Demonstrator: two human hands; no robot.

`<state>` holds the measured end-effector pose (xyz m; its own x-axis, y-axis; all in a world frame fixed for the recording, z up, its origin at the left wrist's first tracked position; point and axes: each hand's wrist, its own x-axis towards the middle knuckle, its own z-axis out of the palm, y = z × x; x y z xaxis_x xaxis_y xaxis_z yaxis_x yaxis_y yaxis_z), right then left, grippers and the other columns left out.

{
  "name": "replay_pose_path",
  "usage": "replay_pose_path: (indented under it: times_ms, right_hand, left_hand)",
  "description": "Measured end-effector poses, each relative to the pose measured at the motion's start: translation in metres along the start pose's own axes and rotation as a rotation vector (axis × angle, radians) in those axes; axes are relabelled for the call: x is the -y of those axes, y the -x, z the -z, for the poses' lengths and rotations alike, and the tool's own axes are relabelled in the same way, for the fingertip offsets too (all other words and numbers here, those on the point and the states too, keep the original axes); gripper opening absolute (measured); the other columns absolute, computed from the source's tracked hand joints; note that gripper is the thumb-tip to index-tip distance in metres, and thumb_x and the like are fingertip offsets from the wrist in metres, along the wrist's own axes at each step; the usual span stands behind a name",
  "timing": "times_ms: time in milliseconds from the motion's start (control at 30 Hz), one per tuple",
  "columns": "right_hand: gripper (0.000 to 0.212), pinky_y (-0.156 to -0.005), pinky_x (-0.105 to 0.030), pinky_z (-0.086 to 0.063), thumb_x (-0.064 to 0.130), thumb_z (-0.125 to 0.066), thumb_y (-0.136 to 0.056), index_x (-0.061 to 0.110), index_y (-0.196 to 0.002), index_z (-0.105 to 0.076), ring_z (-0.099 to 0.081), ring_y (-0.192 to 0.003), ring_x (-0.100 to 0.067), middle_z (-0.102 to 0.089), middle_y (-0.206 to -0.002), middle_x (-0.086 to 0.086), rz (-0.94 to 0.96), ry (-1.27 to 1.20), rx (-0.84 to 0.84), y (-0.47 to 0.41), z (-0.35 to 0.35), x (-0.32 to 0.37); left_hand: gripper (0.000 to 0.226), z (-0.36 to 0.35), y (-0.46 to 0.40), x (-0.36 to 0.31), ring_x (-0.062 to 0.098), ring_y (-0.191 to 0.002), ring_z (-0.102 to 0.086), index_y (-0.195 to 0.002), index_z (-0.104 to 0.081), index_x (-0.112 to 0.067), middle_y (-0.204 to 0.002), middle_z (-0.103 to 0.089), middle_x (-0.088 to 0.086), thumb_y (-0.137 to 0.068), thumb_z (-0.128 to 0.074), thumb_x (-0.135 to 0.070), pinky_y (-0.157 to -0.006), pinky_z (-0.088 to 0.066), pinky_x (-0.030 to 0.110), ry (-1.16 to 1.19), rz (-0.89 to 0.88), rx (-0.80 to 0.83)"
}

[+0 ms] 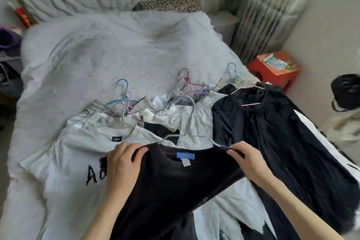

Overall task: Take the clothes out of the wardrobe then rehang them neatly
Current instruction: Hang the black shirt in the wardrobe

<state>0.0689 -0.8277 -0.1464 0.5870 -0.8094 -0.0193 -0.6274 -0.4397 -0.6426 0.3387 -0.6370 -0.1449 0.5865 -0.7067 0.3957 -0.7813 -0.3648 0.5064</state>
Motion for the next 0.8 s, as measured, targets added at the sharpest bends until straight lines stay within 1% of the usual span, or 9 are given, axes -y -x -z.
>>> replay_pose_path:
  times_ms: [100, 233, 333, 400, 433, 500, 600, 700, 800]
  right_hand:
    - [0.010, -0.069, -0.006, -0.037, 0.013, -0.067, -0.084, 0.021, -0.080, -0.063, -0.056, -0.075, -0.005, -0.057, -0.077, 0.014, -0.011, -0.008, -0.107, 0.046, 0.058, -0.019]
    - [0.025, -0.071, -0.005, -0.039, 0.008, -0.068, -0.082, 0.030, -0.078, -0.059, -0.056, -0.081, 0.003, -0.062, -0.082, 0.013, -0.072, -0.092, -0.286, 0.117, 0.139, -0.044]
    - [0.023, -0.073, -0.003, -0.037, 0.009, -0.067, -0.083, 0.031, -0.082, -0.062, -0.056, -0.078, 0.000, -0.060, -0.084, 0.020, -0.107, -0.081, -0.407, 0.174, 0.198, -0.063]
    - [0.012, -0.079, -0.009, -0.038, 0.019, -0.063, -0.087, 0.027, -0.094, -0.068, -0.055, -0.087, -0.003, -0.060, -0.089, 0.021, -0.149, -0.034, -0.451, 0.217, 0.233, -0.083]
    - [0.013, -0.080, -0.013, -0.037, 0.022, -0.061, -0.088, 0.026, -0.098, -0.069, -0.054, -0.091, -0.006, -0.061, -0.091, 0.021, -0.175, -0.019, -0.488, 0.238, 0.249, -0.096]
    - [0.013, -0.076, -0.017, -0.035, 0.022, -0.059, -0.090, 0.027, -0.098, -0.068, -0.051, -0.091, -0.010, -0.059, -0.087, 0.023, -0.251, -0.043, -0.564, 0.284, 0.276, -0.122]
    - [0.012, -0.074, -0.019, -0.033, 0.019, -0.058, -0.090, 0.030, -0.089, -0.064, -0.050, -0.090, -0.013, -0.059, -0.083, 0.021, -0.378, -0.088, -0.630, 0.351, 0.310, -0.158]
    - [0.014, -0.072, -0.008, -0.034, 0.015, -0.062, -0.088, 0.027, -0.087, -0.069, -0.051, -0.085, -0.015, -0.062, -0.068, 0.023, -0.491, -0.138, -0.759, 0.420, 0.329, -0.189]
    - [0.024, -0.071, -0.008, -0.034, 0.017, -0.064, -0.087, 0.040, -0.080, -0.067, -0.050, -0.083, -0.017, -0.063, -0.072, 0.032, -0.598, -0.169, -0.916, 0.489, 0.333, -0.208]
  left_hand:
    - [0.027, -0.001, -0.001, -0.065, 0.010, -0.078, -0.048, -0.082, -0.070, -0.009, -0.079, -0.062, -0.001, -0.082, -0.057, -0.033, -0.074, -0.033, 0.025, 0.029, -0.099, -0.029]
    - [0.030, -0.009, 0.008, -0.159, 0.017, -0.073, -0.054, -0.080, -0.068, -0.009, -0.075, -0.061, -0.002, -0.083, -0.055, -0.036, -0.070, -0.043, 0.035, 0.119, -0.238, -0.008]
    - [0.011, -0.024, 0.023, -0.237, 0.027, -0.066, -0.059, -0.077, -0.064, -0.007, -0.072, -0.063, 0.002, -0.081, -0.066, -0.017, -0.067, -0.043, 0.037, 0.178, -0.370, 0.040]
    - [0.007, -0.034, 0.039, -0.291, 0.027, -0.066, -0.060, -0.079, -0.063, -0.007, -0.072, -0.064, 0.003, -0.081, -0.068, -0.011, -0.067, -0.044, 0.038, 0.234, -0.431, 0.072]
    - [0.006, -0.039, 0.048, -0.317, 0.026, -0.067, -0.060, -0.079, -0.064, -0.007, -0.073, -0.064, 0.002, -0.081, -0.069, -0.011, -0.067, -0.044, 0.039, 0.262, -0.459, 0.089]
    - [0.006, -0.052, 0.070, -0.369, 0.024, -0.069, -0.060, -0.081, -0.064, -0.008, -0.076, -0.064, 0.001, -0.080, -0.070, -0.010, -0.067, -0.044, 0.039, 0.317, -0.521, 0.137]
    - [0.008, -0.074, 0.106, -0.439, 0.020, -0.072, -0.058, -0.082, -0.065, -0.010, -0.077, -0.062, -0.002, -0.078, -0.072, -0.008, -0.074, -0.041, 0.033, 0.446, -0.566, 0.267]
    - [0.009, -0.095, 0.147, -0.498, 0.017, -0.073, -0.056, -0.080, -0.065, -0.017, -0.076, -0.058, -0.004, -0.080, -0.071, -0.010, -0.076, -0.044, 0.031, 0.604, -0.504, 0.492]
    - [0.019, -0.112, 0.188, -0.551, 0.011, -0.075, -0.057, -0.073, -0.060, -0.023, -0.075, -0.061, -0.002, -0.080, -0.070, -0.008, -0.072, -0.043, 0.021, 0.721, -0.545, 0.690]
